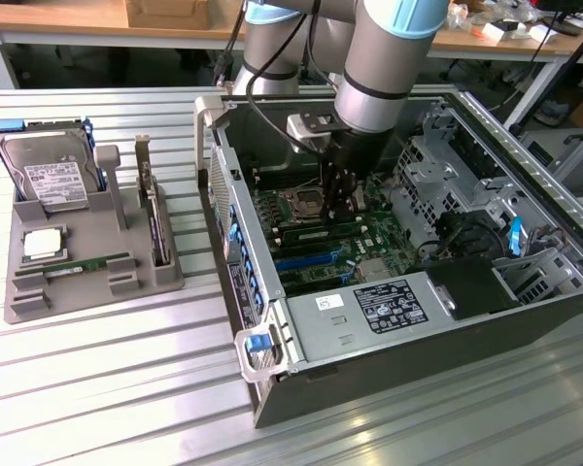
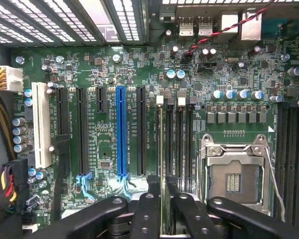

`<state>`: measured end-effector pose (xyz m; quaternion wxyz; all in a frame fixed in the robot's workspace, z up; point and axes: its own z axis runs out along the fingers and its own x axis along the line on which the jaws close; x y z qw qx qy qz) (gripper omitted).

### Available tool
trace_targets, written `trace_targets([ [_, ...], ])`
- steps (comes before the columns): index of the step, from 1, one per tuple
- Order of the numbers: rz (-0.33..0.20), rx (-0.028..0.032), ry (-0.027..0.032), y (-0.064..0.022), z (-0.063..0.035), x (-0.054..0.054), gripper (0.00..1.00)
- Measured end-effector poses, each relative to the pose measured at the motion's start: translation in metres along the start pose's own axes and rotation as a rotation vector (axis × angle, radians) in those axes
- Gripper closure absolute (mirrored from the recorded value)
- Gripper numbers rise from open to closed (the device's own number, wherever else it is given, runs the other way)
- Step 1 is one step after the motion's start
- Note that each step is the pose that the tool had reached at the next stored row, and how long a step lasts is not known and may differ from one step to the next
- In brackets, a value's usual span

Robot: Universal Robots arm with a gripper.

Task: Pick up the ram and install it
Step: 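Insert the ram into the slot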

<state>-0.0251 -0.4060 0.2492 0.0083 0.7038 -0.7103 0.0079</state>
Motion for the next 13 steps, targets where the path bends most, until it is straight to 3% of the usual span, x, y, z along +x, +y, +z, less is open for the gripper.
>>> trace_targets([
  [2, 0.000, 0.0001, -0.0003, 0.0000, -0.0002, 0.000, 0.82],
  [3, 0.000, 0.0001, -0.0001, 0.0000, -0.0003, 0.000, 0.89],
  [5, 0.000, -0.0003, 0.0000, -0.0012, -0.0003, 0.000, 0.89],
  [7, 0.000, -0.0115, 0.0000, -0.0204, -0.0003, 0.000, 0.89],
  [13, -0.001, -0.0281, 0.0001, -0.0557, -0.0003, 0.000, 0.89],
])
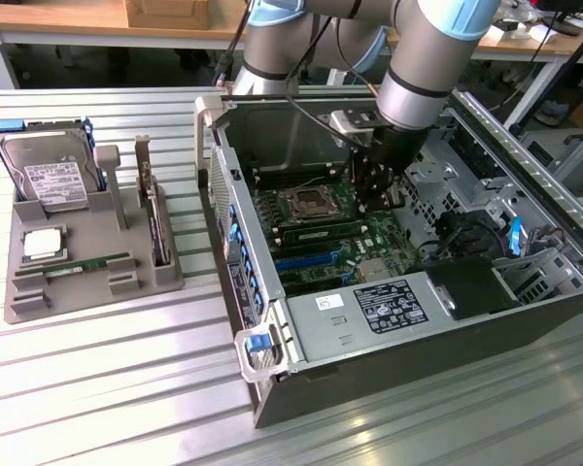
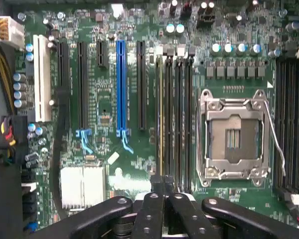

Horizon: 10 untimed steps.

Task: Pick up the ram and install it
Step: 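Insert the ram into the slot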

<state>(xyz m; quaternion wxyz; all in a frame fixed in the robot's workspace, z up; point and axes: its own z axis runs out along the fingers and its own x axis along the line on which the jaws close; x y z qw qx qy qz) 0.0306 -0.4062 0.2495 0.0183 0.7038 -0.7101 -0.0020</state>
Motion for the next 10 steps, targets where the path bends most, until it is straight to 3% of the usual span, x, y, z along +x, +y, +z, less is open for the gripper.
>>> trace_targets([
  [3, 0.000, -0.0090, 0.0000, -0.0182, -0.0005, 0.000, 0.89],
  [10, -0.001, -0.0213, 0.0002, -0.0492, -0.0014, 0.000, 0.89],
])
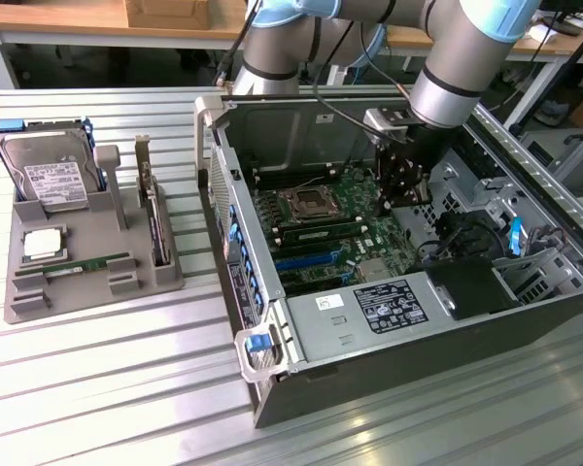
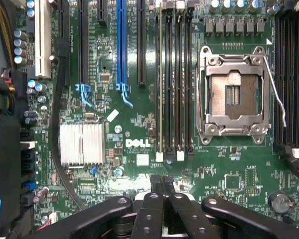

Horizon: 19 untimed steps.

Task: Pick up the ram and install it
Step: 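Insert the ram into the slot, then press down the ram until it locks into place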

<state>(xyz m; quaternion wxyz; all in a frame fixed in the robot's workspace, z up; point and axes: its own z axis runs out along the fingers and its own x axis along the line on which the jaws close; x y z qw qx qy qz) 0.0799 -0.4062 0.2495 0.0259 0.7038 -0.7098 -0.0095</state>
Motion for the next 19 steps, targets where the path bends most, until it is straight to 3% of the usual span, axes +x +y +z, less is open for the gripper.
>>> trace_targets([
  [2, 0.000, -0.0003, -0.0001, -0.0035, -0.0036, 0.000, 0.89],
  [4, 0.000, -0.0003, 0.0000, -0.0031, -0.0131, 0.000, 0.89],
  [7, 0.000, -0.0003, 0.0001, -0.0028, -0.0197, 0.000, 0.89],
  [14, 0.000, -0.0003, 0.0001, -0.0027, -0.0198, 0.000, 0.89],
  [19, 0.000, -0.0003, 0.0000, 0.0087, -0.0158, 0.000, 0.89],
])
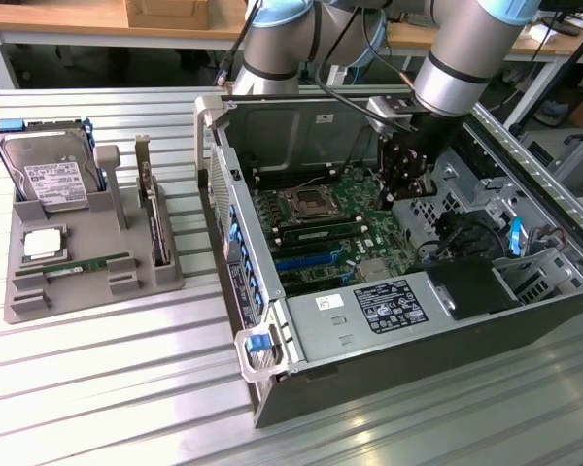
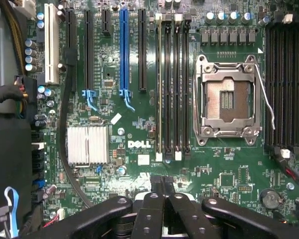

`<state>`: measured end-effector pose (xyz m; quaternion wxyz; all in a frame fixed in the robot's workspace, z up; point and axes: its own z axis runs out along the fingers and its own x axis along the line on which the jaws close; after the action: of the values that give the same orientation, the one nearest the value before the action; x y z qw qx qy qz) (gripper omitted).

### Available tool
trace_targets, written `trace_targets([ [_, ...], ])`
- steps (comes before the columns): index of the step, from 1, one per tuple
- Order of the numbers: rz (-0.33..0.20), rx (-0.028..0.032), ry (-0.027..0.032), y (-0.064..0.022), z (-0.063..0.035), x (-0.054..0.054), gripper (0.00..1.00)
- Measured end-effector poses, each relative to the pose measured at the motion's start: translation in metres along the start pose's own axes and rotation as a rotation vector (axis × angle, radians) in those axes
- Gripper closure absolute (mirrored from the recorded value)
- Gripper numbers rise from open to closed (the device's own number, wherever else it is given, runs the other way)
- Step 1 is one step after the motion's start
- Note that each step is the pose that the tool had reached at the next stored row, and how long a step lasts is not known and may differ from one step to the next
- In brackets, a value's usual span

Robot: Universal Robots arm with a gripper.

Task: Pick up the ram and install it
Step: 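Press down the ram until it locks into place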

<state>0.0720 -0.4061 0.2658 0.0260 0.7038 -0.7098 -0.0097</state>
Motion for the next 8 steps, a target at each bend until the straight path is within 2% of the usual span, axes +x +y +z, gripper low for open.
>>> trace_targets([
  [5, 0.000, 0.0000, 0.0000, 0.0127, 0.0083, 0.000, 0.89],
  [8, 0.000, 0.0000, -0.0005, 0.0177, 0.0177, 0.000, 0.89],
])
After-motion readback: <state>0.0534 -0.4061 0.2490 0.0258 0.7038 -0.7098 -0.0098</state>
